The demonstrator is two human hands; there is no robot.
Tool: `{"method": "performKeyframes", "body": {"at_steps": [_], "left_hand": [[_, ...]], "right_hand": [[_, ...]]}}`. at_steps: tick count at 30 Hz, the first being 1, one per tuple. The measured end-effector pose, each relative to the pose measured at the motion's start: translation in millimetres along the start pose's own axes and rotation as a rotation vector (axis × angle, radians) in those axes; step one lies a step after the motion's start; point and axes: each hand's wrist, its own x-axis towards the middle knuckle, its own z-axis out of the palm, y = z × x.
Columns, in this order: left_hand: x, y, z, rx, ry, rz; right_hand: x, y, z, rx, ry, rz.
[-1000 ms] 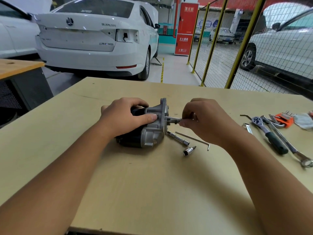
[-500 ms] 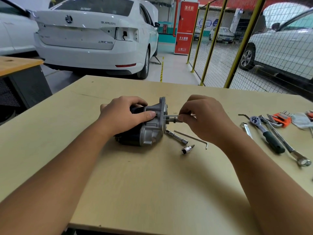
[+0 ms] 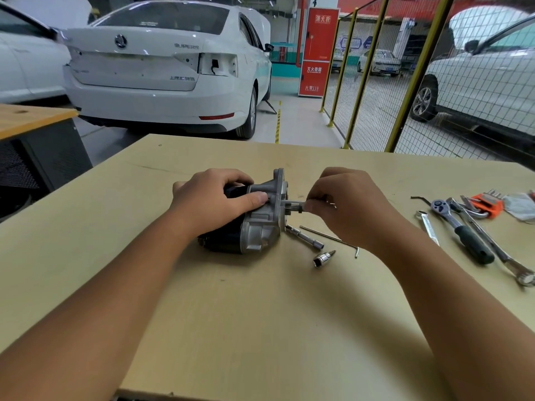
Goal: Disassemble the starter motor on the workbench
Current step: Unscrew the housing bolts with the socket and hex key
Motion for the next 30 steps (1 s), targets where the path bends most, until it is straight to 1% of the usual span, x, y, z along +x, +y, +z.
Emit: {"method": "performKeyframes", "body": {"at_steps": [2,4,8,13,20,25,30], "left_hand": [[-0.2,-0.2,-0.8,-0.001,-0.008,0.004],[-0.5,-0.3,-1.1,0.003,-0.013,0.005],[-0.9,1.1,0.3,0.019,0.005,0.001],[0.6,0.7,0.7,0.003,0.007,-0.007],[0.5,-0.8,-1.8,-0.003,-0.025,0.001],[0.2,-0.2,-0.5,-0.007,-0.011,-0.007],[0.3,0.7,-0.9,-0.008,-0.013,-0.010]], "right_hand": [[-1.1,-1.0,-1.2,-0.017,0.017,0.012],[-1.8,0.2,-0.9,0.018,0.022,0.013],[-2.6,1.9,2.0,0.101,0.004,-0.005],[-0.1,6.1,2.6,0.094,-0.030,-0.019],[-1.3,-0.5,-0.8,0.060,0.048,-0.011],[-3.8,2.1,-2.2,0.114,0.002,-0.040],[-1.6,1.0,-2.5,0.064,-0.040,-0.035]]}}
